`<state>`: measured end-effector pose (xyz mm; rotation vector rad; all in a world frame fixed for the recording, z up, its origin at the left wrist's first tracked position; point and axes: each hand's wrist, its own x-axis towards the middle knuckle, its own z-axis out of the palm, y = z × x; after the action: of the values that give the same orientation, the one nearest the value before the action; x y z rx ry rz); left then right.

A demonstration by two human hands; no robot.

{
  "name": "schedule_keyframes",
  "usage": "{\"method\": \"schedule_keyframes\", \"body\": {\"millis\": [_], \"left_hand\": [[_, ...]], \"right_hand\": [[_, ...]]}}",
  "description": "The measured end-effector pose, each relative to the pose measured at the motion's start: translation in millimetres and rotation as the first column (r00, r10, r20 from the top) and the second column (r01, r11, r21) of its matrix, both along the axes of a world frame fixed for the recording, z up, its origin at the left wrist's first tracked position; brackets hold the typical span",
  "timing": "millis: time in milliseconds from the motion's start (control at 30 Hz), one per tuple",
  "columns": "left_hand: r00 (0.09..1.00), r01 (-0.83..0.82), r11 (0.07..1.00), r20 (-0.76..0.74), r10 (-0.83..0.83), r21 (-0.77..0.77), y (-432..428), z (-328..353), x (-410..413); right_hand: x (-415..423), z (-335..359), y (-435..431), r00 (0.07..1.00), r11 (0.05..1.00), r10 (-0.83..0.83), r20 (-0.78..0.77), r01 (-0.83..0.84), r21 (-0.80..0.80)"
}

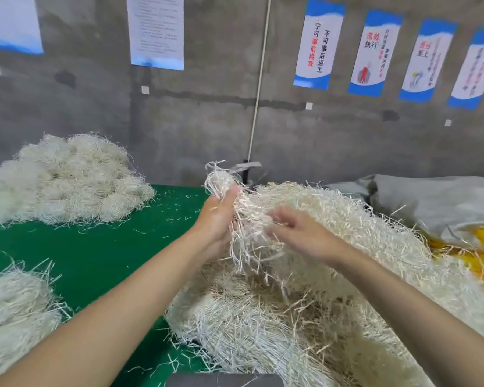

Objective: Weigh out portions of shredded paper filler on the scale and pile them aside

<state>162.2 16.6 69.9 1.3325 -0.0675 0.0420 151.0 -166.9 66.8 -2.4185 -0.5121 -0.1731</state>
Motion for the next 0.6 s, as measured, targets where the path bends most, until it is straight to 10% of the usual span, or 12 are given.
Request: {"method": "schedule_keyframes", "body": {"millis": [300,400,500,600], "left_hand": [[0.993,-0.12,0.975,-0.017,0.119,-0.19,29,17,14],[0.983,-0.17,0.983,0.08,0.165,0.069,34,24,10],[0.972,-0.119,0.595,0.215,-0.094,0.795,36,14,1],[0.931,0.057,0.05,-0.035,-0.364,0.997,37,-1,-7]], "right_hand": [[-12,-41,-51,0.953,0.869,-0.29,-0.081,0.227,-0.439],[-11,-41,-64,0.94,0.891,-0.339,-0.036,0.309,-0.333],[-3,-45,-73,0.924,0.923,-0.38,-0.048,0.375,-0.089],[5,-47,-77,0.915,0.913,-0.398,-0.06,0.402,0.072]]}}
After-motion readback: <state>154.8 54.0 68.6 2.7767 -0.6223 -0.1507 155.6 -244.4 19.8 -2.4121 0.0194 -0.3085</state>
